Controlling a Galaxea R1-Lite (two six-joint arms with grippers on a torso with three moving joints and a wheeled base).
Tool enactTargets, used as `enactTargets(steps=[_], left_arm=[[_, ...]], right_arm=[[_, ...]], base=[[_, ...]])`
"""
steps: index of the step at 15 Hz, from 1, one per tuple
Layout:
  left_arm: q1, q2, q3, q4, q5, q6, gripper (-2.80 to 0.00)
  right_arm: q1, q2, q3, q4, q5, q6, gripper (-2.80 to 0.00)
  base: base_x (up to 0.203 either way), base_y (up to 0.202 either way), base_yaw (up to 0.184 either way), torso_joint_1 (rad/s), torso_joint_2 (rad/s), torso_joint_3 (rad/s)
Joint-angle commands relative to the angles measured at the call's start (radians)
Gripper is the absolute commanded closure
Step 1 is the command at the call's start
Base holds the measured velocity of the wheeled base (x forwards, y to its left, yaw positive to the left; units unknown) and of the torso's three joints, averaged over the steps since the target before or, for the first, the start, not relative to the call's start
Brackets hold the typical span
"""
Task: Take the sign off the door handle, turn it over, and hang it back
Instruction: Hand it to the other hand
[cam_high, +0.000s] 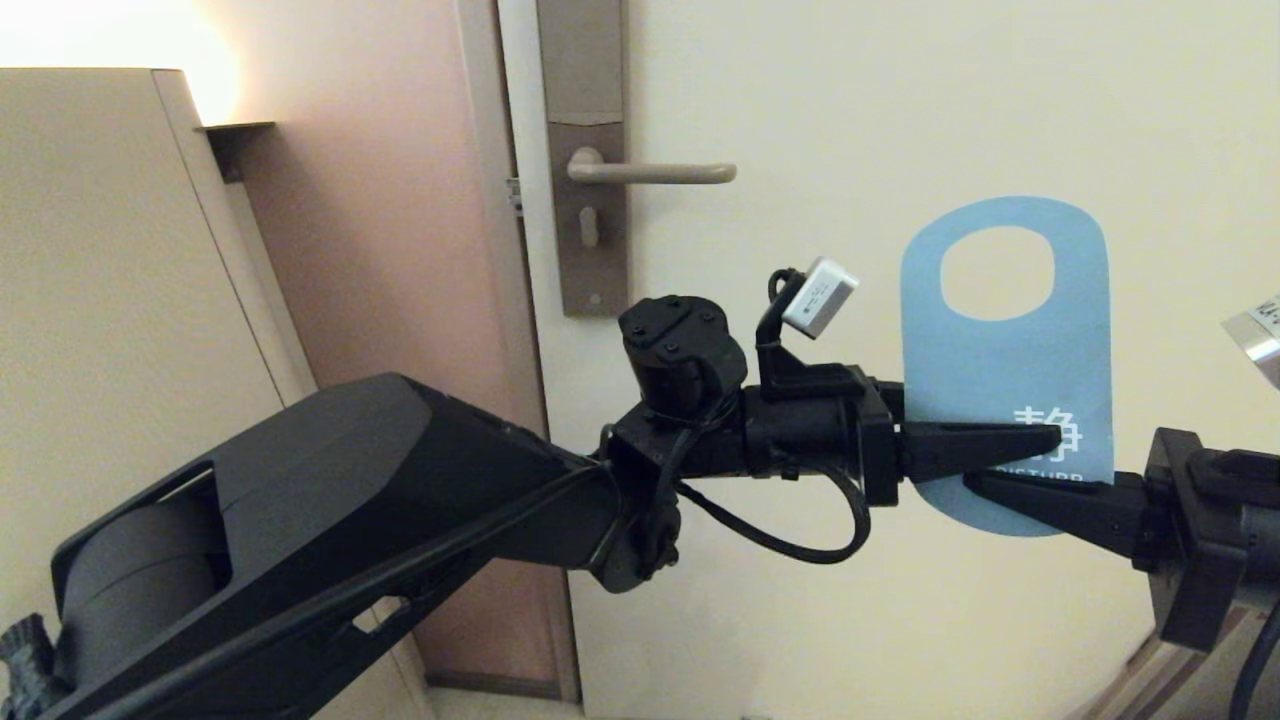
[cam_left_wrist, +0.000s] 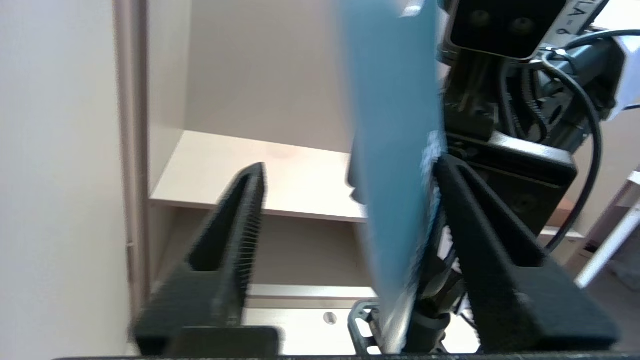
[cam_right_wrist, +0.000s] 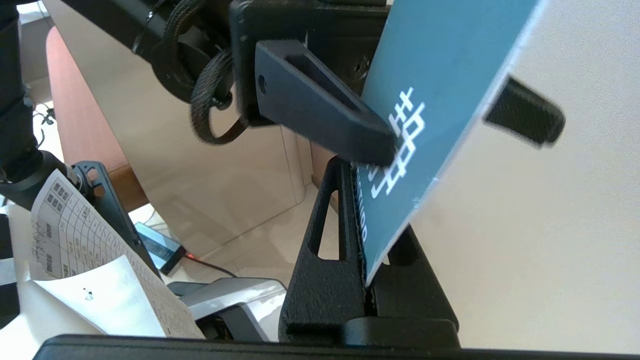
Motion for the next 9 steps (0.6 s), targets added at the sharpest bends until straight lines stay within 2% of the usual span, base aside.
enactTargets(steps=[1,6,9], left_arm=[[0.013,0.001,0.0,-0.01,-0.005,-0.003,-2.8],[0.067,-0.009,0.002,-0.01,-0.009,-0.002,-2.8],[0.089,-0.033,0.044,-0.01,-0.01,0.001,-2.8]], right_arm=[[0.0,0.0,0.003,0.0,0.003,-0.001,0.0],[0.0,0.0,0.005,0.0,0.003,0.001,0.0],[0.0,0.0,0.005,0.0,0.003,0.001,0.0]], base=[[0.0,0.0,0.0,0.0,0.0,0.0],[0.0,0.0,0.0,0.0,0.0,0.0],[0.0,0.0,0.0,0.0,0.0,0.0]])
